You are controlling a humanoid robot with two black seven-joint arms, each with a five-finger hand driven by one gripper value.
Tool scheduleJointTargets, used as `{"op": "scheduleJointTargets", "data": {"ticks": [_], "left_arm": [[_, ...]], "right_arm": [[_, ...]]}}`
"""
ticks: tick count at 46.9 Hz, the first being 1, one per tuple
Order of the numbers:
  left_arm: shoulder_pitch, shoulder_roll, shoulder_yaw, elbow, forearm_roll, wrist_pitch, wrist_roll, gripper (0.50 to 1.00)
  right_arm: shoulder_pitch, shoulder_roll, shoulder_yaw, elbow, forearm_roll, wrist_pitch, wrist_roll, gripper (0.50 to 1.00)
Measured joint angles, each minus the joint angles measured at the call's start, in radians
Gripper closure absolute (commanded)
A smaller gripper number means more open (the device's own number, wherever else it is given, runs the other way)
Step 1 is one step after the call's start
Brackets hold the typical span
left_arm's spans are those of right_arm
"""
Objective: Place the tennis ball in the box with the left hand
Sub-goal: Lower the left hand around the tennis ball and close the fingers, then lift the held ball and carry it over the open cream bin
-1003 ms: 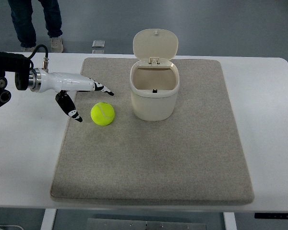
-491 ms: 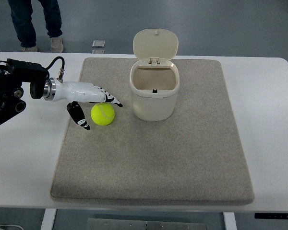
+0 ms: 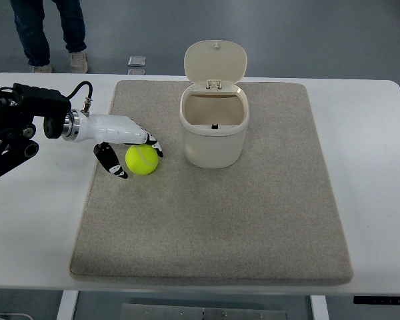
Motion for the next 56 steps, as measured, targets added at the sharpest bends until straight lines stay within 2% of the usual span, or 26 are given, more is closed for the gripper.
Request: {"op": "scheduleJointTargets", "data": {"ticks": [9,12,21,29,36,44,56], "left_arm": [[0.000,-0.003,0.000,0.005,0.002,0.017,0.000,0.838],[0.000,-0.003,0.000,0.006,0.002,0.017,0.000,0.849],[-0.001,0.001,0.000,0.006,0.001,0.017,-0.001,1.000],[-0.028,0.021,-0.020,0.000,-0.010,0.027,-0.005,1.000],[-0.058,0.057,-0.051,-0.010,-0.014,0.075,-0.021,1.000],[-0.074,0.087,-0.058,-0.049,-0.015,0.080,-0.038,1.000],[-0.092,0.163,-0.066,-0.089,-0.032,0.082,-0.120,1.000]], "right_arm": [[0.000,0.000,0.000,0.000,0.000,0.000,0.000,0.562],[0.000,0.000,0.000,0.000,0.000,0.000,0.000,0.562],[0.000,0.000,0.000,0.000,0.000,0.000,0.000,0.562],[0.000,0.000,0.000,0.000,0.000,0.000,0.000,0.562],[0.000,0.000,0.000,0.000,0.000,0.000,0.000,0.562],[0.000,0.000,0.000,0.000,0.000,0.000,0.000,0.562],[0.000,0.000,0.000,0.000,0.000,0.000,0.000,0.562]]}}
